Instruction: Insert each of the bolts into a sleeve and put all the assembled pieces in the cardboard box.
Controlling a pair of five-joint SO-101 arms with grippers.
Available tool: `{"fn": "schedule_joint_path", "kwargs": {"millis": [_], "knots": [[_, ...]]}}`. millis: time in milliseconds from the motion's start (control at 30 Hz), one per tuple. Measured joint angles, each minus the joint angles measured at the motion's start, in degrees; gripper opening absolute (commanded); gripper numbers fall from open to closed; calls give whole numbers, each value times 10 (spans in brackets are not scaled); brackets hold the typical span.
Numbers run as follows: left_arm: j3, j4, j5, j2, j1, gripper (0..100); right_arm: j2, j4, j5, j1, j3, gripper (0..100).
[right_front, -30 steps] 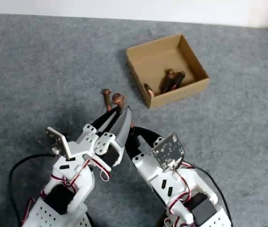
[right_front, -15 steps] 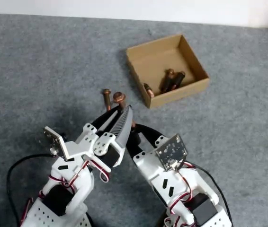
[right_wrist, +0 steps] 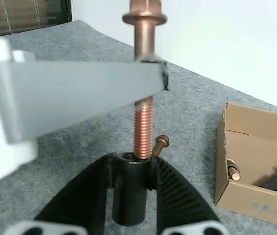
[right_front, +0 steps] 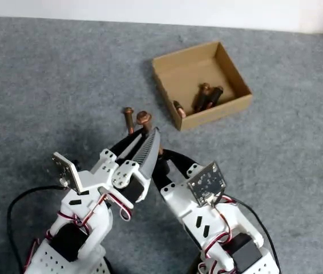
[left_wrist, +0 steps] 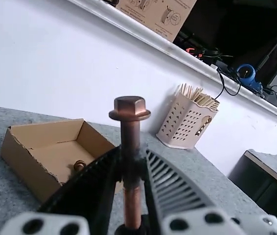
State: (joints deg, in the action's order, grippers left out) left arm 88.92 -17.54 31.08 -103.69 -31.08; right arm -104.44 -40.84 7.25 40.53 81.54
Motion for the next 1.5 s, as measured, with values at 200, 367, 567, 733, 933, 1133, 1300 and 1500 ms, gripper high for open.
{"fn": "schedule_joint_path", "kwargs": {"millis": [200, 367, 567, 733, 933, 1133, 1300, 1500], "knots": [[3, 0, 0, 0, -5, 7, -1, 22, 0, -31, 2, 5], [11, -1, 1, 0, -5, 7, -1, 25, 0, -42, 2, 5], [49, -12, 1, -8, -30, 7, 1, 25, 0, -42, 9, 5], [68, -16, 1, -8, -37, 7, 1, 24, 1, -43, 10, 5], [70, -17, 1, -8, -38, 55, 1, 24, 1, -43, 11, 5], [70, -23, 1, -1, -21, 367, 1, 24, 1, -45, 15, 5], [65, -71, 2, -7, -14, 322, 1, 24, 1, -51, 18, 5], [60, -80, 4, -8, -9, 301, 1, 27, 1, -53, 20, 5]]}}
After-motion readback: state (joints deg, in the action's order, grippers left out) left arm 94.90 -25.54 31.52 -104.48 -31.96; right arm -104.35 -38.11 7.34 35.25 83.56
